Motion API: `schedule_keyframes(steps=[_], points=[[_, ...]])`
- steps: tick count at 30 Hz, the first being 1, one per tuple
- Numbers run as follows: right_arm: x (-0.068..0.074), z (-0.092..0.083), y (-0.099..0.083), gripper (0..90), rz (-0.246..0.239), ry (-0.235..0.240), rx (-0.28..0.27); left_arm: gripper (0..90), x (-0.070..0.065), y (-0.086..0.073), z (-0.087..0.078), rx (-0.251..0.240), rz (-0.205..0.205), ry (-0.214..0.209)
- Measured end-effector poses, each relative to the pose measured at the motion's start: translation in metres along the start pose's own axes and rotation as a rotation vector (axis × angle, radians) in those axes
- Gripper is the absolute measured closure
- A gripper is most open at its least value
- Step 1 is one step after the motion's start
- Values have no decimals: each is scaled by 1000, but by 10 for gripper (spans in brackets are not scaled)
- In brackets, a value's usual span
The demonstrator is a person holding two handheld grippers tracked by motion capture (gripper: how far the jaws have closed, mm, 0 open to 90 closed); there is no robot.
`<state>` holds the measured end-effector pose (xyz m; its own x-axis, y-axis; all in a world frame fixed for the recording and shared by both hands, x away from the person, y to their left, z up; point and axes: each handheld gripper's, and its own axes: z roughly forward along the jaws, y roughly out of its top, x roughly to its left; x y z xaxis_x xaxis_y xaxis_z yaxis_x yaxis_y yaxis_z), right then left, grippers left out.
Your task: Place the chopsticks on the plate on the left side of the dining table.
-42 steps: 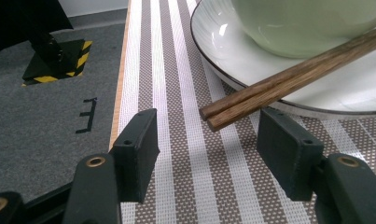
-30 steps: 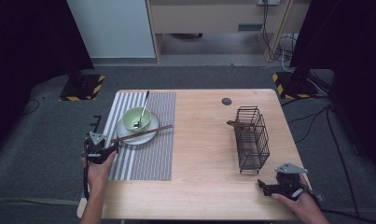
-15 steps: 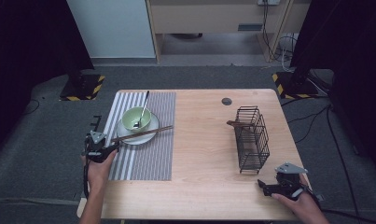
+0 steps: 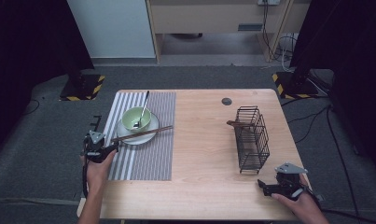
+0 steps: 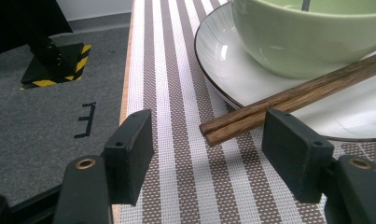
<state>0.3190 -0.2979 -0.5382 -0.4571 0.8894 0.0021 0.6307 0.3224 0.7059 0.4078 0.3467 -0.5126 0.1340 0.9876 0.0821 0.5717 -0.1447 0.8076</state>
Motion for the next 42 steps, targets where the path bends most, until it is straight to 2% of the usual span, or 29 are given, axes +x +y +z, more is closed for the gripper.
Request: schedule_keyframes(steps=[2, 7, 14, 28, 32, 42], points=[[0, 0, 0, 4, 0, -1, 0, 330, 0, 0, 3, 20, 9, 4], [0, 0, 0, 4, 0, -1, 0, 327, 2, 1, 7, 33, 6, 14], [0, 0, 0, 4, 0, 0, 0, 338, 1, 3, 9, 12, 12, 29], [0, 0, 0, 4, 5, -2, 0, 361, 6, 0, 15, 16, 10, 38], [0, 0, 0, 4, 5, -3, 1, 373, 8, 0, 15, 10, -1, 43], [1, 1, 1, 4, 4, -3, 1, 378, 7, 1, 14, 4, 0, 34]])
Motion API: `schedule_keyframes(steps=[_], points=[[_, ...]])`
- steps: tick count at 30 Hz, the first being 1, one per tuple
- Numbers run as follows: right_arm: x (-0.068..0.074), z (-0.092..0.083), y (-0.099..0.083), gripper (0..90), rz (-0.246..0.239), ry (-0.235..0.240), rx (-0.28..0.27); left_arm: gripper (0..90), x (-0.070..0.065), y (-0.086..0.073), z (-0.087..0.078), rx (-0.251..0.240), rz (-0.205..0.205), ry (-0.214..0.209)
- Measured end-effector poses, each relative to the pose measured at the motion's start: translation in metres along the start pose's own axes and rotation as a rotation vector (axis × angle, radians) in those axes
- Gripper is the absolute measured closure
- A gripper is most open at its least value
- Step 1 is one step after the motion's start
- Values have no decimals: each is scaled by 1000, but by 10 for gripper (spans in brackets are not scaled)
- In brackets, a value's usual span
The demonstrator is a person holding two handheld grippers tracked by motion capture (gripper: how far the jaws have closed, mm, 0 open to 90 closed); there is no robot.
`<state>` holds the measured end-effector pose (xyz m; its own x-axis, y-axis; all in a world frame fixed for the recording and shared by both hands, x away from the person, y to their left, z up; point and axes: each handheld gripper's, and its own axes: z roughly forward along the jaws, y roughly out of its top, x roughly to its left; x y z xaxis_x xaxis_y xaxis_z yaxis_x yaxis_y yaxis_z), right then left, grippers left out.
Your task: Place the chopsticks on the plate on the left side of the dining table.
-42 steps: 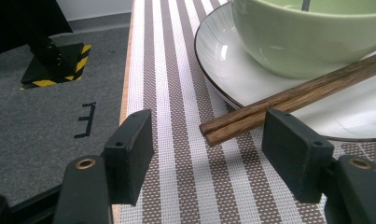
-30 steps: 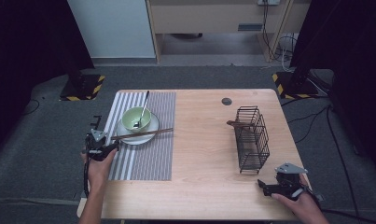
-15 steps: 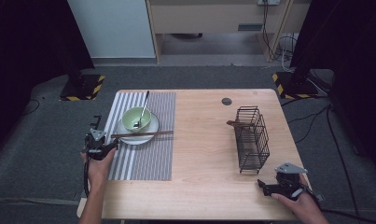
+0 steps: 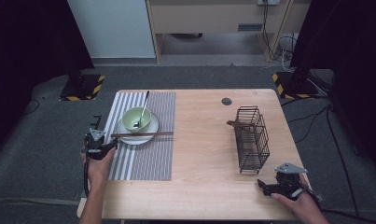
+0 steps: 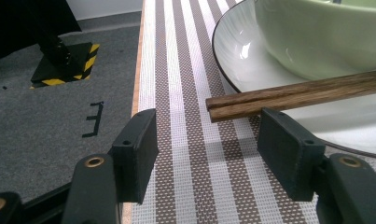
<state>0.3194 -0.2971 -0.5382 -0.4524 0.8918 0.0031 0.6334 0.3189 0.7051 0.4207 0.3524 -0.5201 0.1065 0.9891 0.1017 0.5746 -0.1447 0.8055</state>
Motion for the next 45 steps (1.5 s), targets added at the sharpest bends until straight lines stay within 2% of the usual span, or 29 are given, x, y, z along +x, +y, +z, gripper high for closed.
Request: schedule_keyframes(steps=[12, 31, 36, 39, 42, 45], points=[[0, 0, 0, 4, 0, 0, 0, 377, 2, -1, 3, -9, -8, 6], [0, 0, 0, 4, -1, 0, 1, 366, 4, -2, 5, -11, -33, -9], [0, 0, 0, 4, 0, -2, -1, 335, 3, 1, -1, -24, -38, -39], [0, 0, 0, 4, 0, -2, -1, 285, 0, 3, -7, -41, -39, -79], [0, 0, 0, 4, 0, -2, -1, 231, -7, 5, -13, -33, -37, -125], [0, 0, 0, 4, 0, -2, -1, 193, -13, 7, -19, -40, -29, -147]])
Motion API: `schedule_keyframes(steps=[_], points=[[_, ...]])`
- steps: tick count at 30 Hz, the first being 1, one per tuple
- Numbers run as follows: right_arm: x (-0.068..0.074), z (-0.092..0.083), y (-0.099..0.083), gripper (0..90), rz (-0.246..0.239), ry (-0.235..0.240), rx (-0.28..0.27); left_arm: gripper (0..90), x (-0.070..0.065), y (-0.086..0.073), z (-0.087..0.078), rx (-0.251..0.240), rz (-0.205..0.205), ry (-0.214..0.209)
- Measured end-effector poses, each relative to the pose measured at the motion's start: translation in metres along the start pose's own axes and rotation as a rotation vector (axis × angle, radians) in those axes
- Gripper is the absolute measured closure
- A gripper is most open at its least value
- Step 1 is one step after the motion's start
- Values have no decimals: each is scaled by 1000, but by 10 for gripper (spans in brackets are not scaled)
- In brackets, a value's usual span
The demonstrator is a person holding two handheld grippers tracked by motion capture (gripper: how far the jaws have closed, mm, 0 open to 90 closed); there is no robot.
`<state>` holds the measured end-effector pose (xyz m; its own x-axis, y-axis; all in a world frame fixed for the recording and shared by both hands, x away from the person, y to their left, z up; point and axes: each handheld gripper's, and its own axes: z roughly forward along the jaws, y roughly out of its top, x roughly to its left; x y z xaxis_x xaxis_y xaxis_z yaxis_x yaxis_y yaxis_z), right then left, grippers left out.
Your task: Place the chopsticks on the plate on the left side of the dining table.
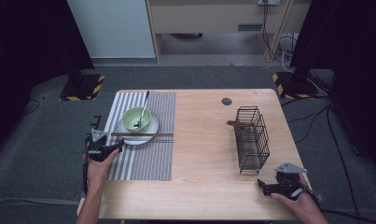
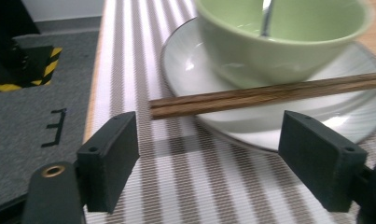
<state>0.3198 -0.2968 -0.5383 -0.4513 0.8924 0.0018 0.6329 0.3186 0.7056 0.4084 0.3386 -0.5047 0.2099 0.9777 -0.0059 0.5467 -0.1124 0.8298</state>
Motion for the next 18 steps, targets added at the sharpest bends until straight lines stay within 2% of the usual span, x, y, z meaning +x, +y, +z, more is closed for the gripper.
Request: schedule_keyframes(steps=[5, 7, 18], points=[[0, 0, 0, 4, 0, 0, 0, 142, -11, 5, -5, 3, -15, -60], [0, 0, 0, 4, 0, 1, 0, 135, -16, 7, -7, 4, -4, -73], [0, 0, 0, 4, 0, 1, 1, 82, -35, 15, -5, 25, -3, -140]])
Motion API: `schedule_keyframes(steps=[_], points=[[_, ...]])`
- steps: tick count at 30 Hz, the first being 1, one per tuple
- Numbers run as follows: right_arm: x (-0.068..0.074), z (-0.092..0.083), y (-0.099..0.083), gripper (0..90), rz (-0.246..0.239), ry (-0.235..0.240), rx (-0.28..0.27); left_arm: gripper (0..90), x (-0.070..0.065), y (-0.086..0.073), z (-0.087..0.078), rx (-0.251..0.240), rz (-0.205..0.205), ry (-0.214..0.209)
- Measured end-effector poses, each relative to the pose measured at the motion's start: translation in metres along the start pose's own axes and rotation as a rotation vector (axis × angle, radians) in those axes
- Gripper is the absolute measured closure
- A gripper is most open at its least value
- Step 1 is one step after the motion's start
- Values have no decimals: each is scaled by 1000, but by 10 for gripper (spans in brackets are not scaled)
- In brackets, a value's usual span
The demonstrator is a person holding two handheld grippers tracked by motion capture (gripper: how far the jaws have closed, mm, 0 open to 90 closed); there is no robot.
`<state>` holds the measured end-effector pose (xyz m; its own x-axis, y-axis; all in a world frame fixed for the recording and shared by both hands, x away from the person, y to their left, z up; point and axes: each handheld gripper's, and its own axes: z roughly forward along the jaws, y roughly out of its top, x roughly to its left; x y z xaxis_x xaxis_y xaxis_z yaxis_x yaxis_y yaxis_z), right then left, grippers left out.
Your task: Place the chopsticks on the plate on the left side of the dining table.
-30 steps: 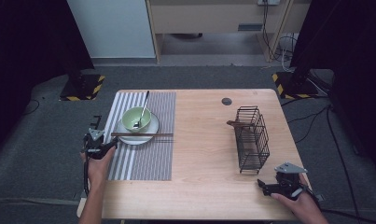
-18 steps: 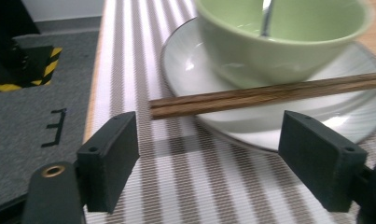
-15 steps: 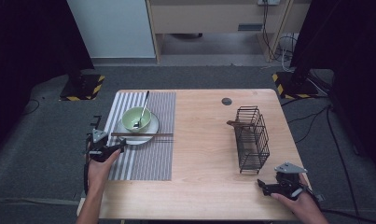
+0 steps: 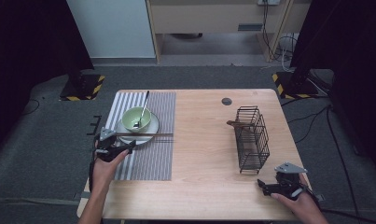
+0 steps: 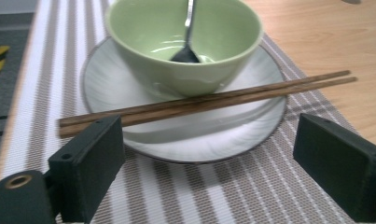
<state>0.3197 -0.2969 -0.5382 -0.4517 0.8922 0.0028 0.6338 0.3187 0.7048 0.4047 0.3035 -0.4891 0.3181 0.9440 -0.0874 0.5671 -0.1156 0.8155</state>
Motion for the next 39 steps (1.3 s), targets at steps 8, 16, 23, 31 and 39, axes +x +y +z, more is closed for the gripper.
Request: schedule_keyframes(steps=[8, 16, 23, 31, 39], points=[[0, 0, 0, 4, 0, 0, 0, 67, -29, 0, 9, 20, 26, -45], [0, 0, 0, 4, 0, 0, 0, 67, -69, 7, 17, 42, 75, -87], [0, 0, 0, 4, -1, 0, 0, 67, -99, 7, 32, 85, 117, -119], [0, 0, 0, 4, -3, 1, 0, 71, -129, 11, 41, 117, 177, -156], [0, 0, 0, 4, -5, 2, -1, 71, -161, 9, 44, 152, 231, -199]])
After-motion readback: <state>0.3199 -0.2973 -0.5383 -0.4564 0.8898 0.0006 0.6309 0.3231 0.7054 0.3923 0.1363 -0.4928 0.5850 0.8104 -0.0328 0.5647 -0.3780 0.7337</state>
